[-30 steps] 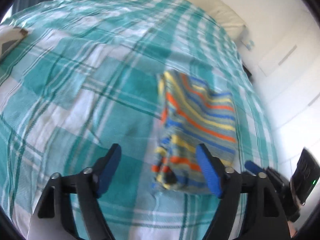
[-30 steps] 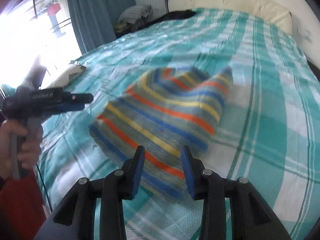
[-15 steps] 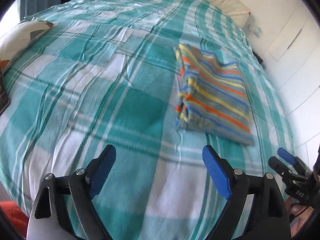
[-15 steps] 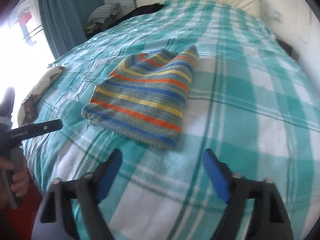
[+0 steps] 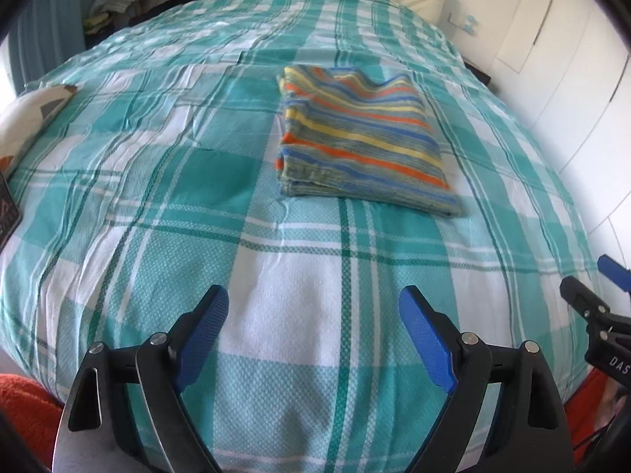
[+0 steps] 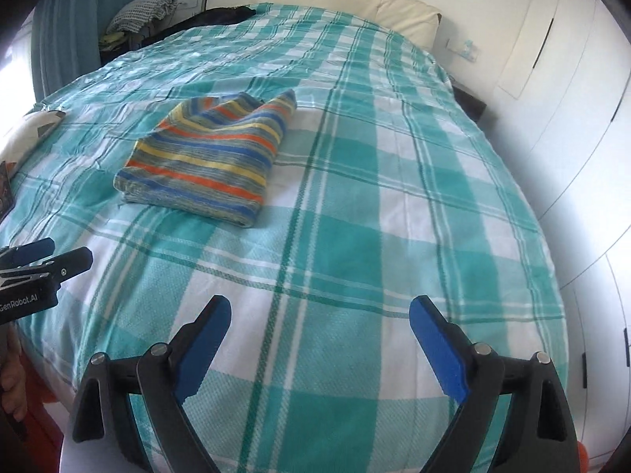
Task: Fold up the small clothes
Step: 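Open both tools and lift them off the folded sweater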
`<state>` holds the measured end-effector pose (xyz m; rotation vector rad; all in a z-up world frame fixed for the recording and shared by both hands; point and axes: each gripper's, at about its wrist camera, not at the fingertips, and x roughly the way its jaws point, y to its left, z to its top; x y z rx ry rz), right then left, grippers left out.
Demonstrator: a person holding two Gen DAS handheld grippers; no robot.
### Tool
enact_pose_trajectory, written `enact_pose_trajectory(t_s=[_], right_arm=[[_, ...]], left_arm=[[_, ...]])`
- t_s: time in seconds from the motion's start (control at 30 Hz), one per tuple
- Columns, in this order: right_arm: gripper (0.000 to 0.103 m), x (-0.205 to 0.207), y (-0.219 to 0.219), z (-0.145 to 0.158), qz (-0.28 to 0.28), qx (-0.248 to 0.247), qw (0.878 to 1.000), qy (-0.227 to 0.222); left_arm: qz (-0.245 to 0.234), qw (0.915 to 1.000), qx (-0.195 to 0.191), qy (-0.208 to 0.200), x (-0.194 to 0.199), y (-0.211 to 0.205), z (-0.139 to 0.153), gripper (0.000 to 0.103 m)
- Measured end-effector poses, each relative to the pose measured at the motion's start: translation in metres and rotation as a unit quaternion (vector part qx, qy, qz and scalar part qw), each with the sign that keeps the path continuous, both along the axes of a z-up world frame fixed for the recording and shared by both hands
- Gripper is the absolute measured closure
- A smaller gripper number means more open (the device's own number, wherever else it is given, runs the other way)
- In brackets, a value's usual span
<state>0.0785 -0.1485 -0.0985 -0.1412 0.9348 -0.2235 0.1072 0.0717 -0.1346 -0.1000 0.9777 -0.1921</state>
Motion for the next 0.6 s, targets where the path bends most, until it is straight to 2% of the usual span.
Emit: enact_pose_trajectory(t_s=[0.23, 0.4, 0.5, 0.6], right_arm=[[0.012, -0.004, -0.006, 0.003, -0.021, -0.026, 0.999, -0.001], [0.012, -0.004, -0.010, -0.008, -0.019, -0.016, 1.000, 0.001], [0.012, -0.003, -0.015, -0.024, 0.003, 0.039, 0.999, 0.005], [0.012, 0.005, -0.028, -0.038, 0.018, 0.130, 0.991, 0.017]], left_arm=[[-0.003, 0.9998, 0.017, -0.002, -0.006, -0.004, -0.002, 0.013], [0.001, 0.9994, 0.032, 0.009, -0.001, -0.002, -0.013, 0.013], [0.004, 0.9996, 0.019, 0.020, 0.013, 0.009, -0.013, 0.013], [0.022, 0.9996, -0.015, 0.010, 0.044, 0.028, 0.001, 0.013]])
